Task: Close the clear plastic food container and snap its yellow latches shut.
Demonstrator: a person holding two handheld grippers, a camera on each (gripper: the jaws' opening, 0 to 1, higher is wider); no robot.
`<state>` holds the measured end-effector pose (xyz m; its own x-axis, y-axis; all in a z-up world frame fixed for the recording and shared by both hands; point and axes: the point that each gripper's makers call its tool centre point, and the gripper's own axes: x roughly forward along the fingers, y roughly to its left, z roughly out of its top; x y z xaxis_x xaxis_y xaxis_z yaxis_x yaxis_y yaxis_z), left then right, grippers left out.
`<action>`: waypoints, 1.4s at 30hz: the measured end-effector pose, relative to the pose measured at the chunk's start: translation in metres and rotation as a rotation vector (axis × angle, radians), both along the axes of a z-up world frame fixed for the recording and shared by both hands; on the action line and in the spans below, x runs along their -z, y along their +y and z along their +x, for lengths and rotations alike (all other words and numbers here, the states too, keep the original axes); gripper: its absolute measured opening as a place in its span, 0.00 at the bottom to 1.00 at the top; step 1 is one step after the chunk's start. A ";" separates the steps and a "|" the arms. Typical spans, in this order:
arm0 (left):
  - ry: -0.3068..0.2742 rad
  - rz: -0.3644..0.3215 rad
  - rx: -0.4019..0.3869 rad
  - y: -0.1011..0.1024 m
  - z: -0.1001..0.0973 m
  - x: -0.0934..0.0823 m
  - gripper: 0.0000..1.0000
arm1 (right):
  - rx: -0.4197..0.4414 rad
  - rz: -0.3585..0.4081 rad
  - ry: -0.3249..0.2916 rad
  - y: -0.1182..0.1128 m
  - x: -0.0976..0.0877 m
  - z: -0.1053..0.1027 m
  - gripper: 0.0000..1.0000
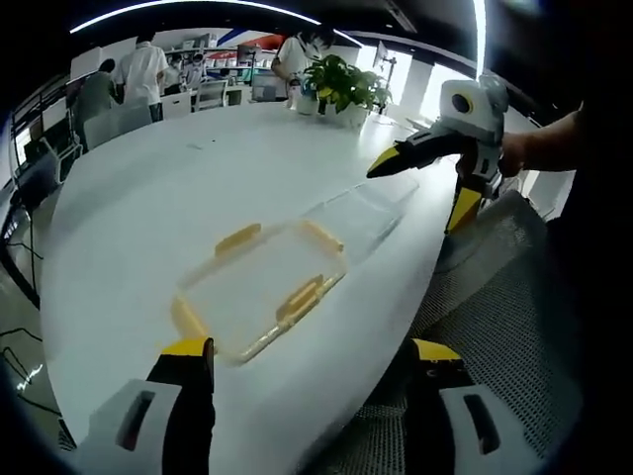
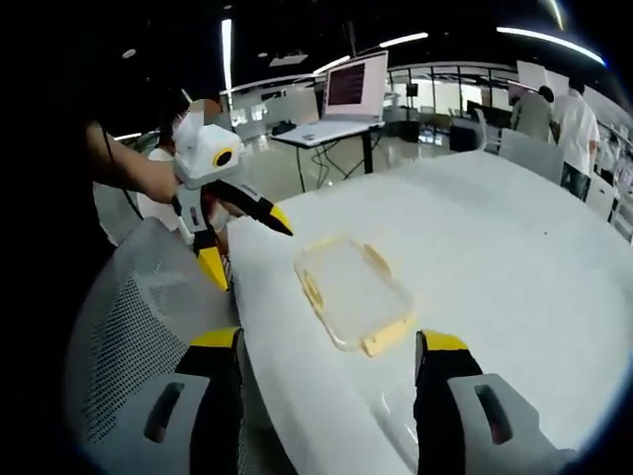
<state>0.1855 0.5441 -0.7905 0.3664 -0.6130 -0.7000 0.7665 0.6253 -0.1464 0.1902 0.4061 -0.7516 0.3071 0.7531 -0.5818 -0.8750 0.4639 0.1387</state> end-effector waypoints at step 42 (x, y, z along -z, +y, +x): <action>-0.017 0.145 0.167 0.019 0.024 0.017 0.76 | -0.097 -0.150 -0.008 0.006 0.022 0.021 0.60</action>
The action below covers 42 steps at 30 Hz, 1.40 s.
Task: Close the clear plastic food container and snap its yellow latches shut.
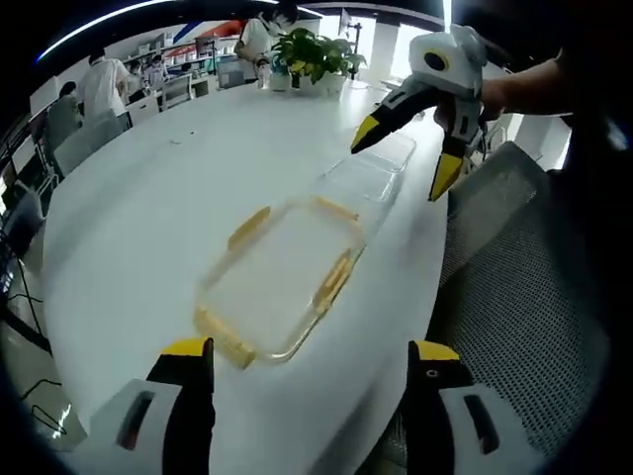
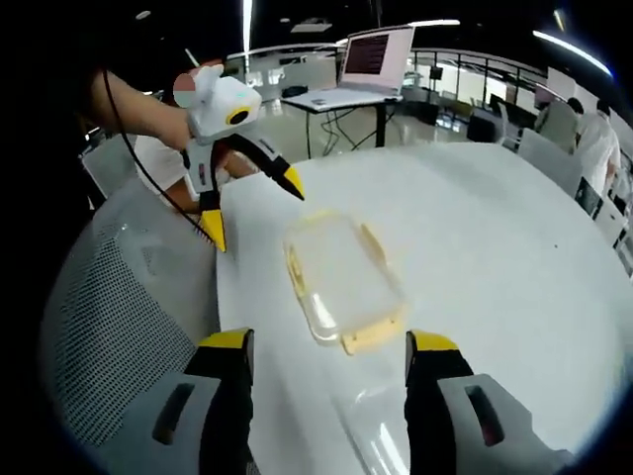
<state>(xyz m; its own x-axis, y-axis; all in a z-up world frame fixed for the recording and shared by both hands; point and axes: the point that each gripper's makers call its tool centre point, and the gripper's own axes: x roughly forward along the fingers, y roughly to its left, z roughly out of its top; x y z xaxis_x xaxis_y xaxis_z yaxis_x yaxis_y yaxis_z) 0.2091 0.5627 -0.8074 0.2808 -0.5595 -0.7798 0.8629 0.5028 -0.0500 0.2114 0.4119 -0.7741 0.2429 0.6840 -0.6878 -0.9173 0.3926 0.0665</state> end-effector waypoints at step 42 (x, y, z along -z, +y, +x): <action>-0.021 0.165 0.166 0.022 0.034 0.020 0.72 | -0.105 -0.166 -0.002 0.003 0.030 0.022 0.55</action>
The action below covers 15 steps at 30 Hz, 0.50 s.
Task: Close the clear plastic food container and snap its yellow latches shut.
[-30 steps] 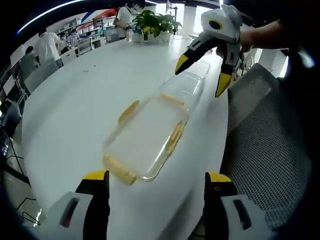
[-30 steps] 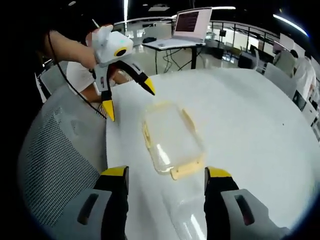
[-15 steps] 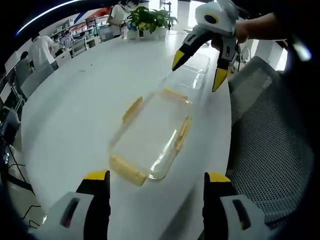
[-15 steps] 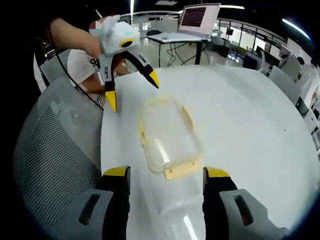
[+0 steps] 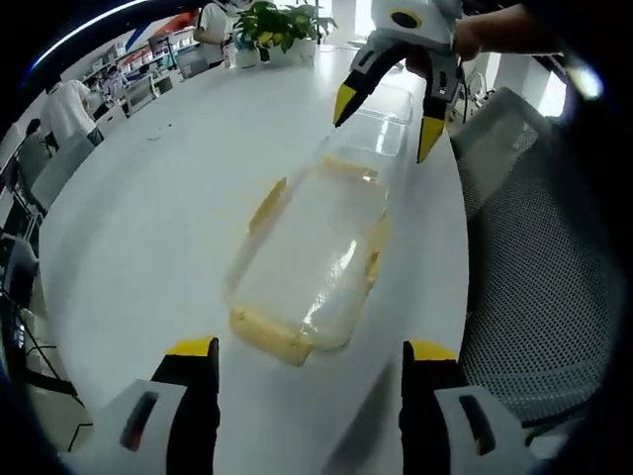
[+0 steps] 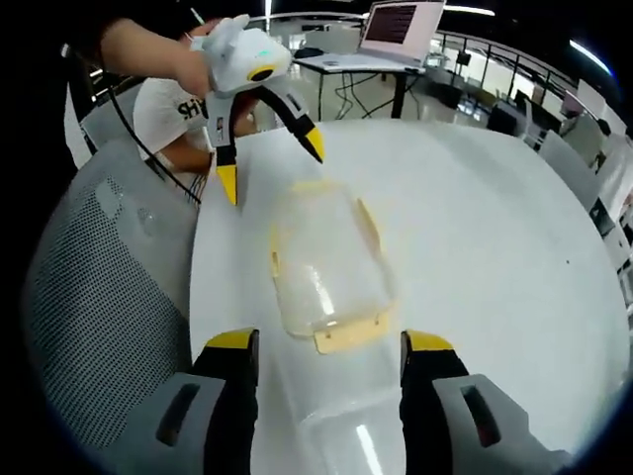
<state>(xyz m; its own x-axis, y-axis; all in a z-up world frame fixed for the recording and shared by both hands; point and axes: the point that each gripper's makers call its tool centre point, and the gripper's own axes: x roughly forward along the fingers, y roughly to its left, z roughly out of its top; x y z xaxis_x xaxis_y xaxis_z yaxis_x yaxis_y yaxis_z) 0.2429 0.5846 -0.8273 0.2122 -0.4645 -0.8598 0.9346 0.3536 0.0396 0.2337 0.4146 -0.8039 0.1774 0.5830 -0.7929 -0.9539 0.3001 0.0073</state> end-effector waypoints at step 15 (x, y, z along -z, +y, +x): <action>0.001 0.031 0.060 0.002 0.004 0.006 0.69 | -0.042 -0.038 -0.004 0.002 0.010 0.003 0.54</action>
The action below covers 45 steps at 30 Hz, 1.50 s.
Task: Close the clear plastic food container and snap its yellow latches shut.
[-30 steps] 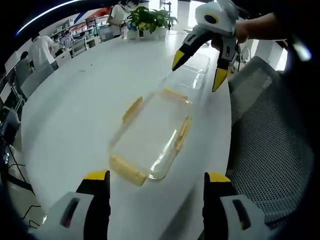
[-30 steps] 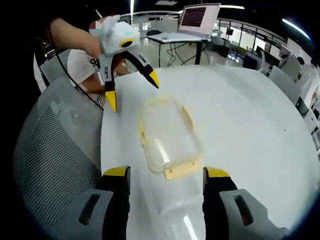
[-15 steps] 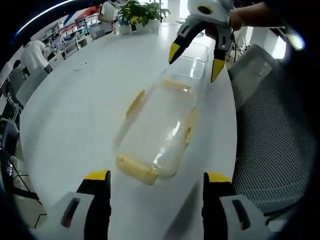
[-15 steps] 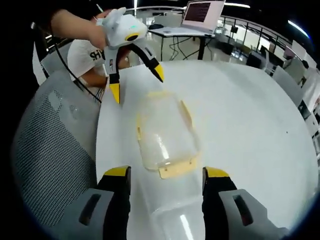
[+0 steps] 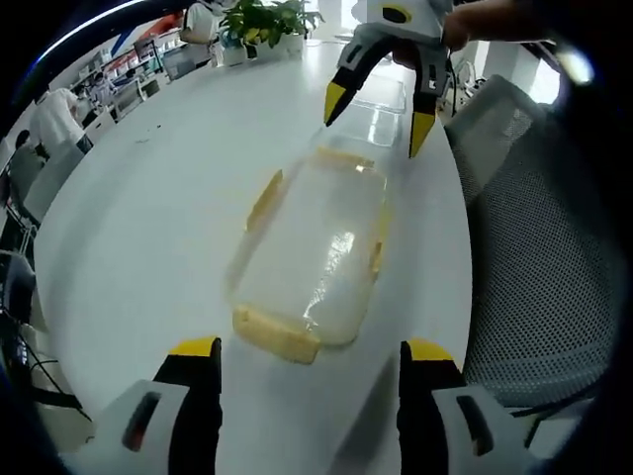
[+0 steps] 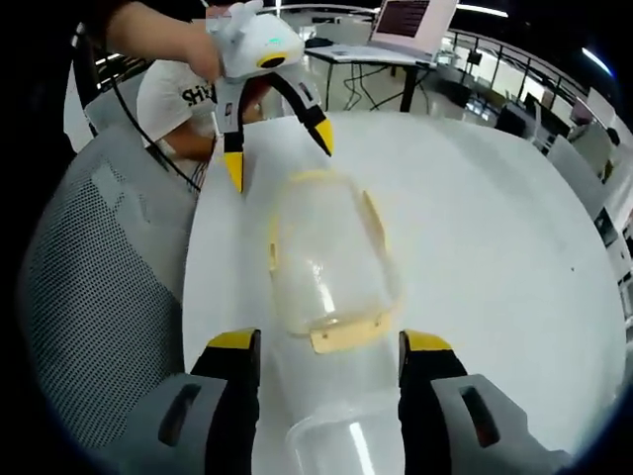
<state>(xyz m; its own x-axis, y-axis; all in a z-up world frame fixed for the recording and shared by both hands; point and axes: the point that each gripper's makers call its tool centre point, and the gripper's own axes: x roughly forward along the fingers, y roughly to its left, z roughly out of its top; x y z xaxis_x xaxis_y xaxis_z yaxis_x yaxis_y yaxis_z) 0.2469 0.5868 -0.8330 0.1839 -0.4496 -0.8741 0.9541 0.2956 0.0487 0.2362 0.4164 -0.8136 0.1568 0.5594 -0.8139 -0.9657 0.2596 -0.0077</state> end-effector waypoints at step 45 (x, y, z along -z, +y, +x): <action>-0.007 0.131 0.215 0.002 0.019 0.014 0.55 | -0.130 -0.142 -0.002 0.003 0.023 0.015 0.47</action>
<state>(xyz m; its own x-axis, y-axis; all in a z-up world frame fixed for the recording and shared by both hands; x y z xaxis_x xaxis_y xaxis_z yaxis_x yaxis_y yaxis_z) 0.2657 0.5888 -0.8468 0.1026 -0.3620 -0.9265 0.9938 0.0767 0.0801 0.2515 0.4198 -0.8364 0.0922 0.4548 -0.8858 -0.9910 0.1289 -0.0369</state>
